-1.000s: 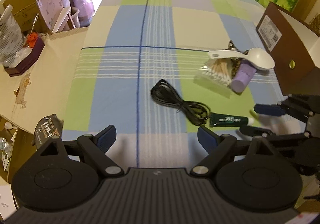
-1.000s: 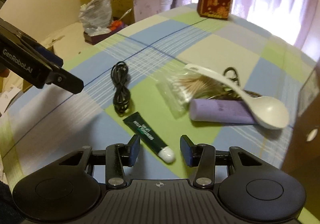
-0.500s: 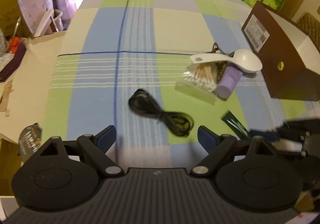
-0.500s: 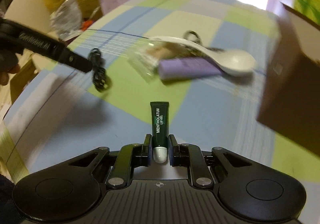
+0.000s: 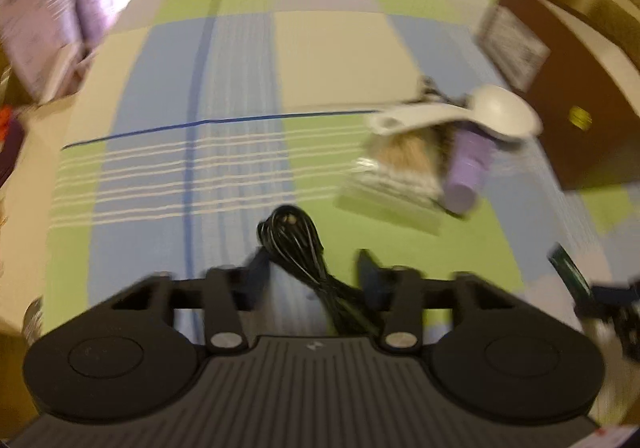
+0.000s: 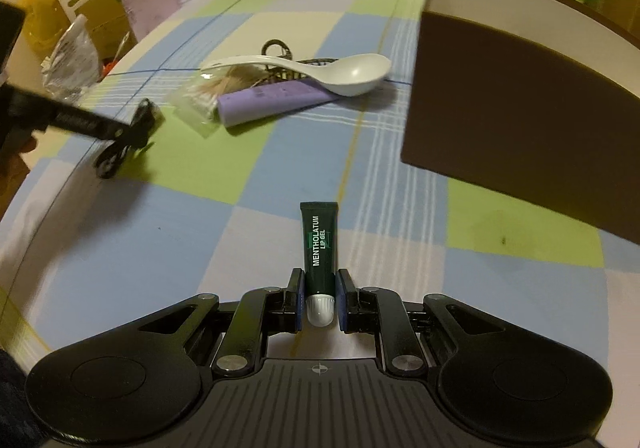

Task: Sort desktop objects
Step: 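Grasp the coiled black cable with the left gripper while the right gripper holds the lip gel, then carry the lip gel tube and black cable over the brown box with both grippers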

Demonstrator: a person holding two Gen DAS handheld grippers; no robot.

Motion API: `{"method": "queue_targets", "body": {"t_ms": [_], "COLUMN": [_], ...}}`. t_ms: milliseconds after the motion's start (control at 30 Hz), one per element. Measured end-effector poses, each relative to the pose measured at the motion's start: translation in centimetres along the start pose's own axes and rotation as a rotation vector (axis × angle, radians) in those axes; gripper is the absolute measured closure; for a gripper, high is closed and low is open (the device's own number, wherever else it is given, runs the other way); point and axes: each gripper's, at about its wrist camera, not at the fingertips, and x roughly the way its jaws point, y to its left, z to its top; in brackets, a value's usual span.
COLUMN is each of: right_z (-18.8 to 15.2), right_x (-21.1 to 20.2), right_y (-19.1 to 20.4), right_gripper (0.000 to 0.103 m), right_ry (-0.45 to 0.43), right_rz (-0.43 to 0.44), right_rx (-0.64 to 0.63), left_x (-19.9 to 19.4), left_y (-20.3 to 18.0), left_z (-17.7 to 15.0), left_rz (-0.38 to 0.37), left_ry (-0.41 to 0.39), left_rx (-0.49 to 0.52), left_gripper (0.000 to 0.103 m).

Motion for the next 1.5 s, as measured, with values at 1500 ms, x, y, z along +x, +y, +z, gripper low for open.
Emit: {"method": "queue_targets", "body": {"t_ms": [1500], "right_z": [0.3], "right_x": [-6.7], "right_y": [-5.5], "right_gripper": [0.089], "right_ry": [-0.113], "right_rz": [0.052], "right_rx": [0.059], "left_x": [-7.2], "left_y": [-13.9], "left_z": [-0.1], "left_rz": [-0.143], "left_ry": [-0.146], "left_rx": [0.213], "left_gripper": [0.086]}}
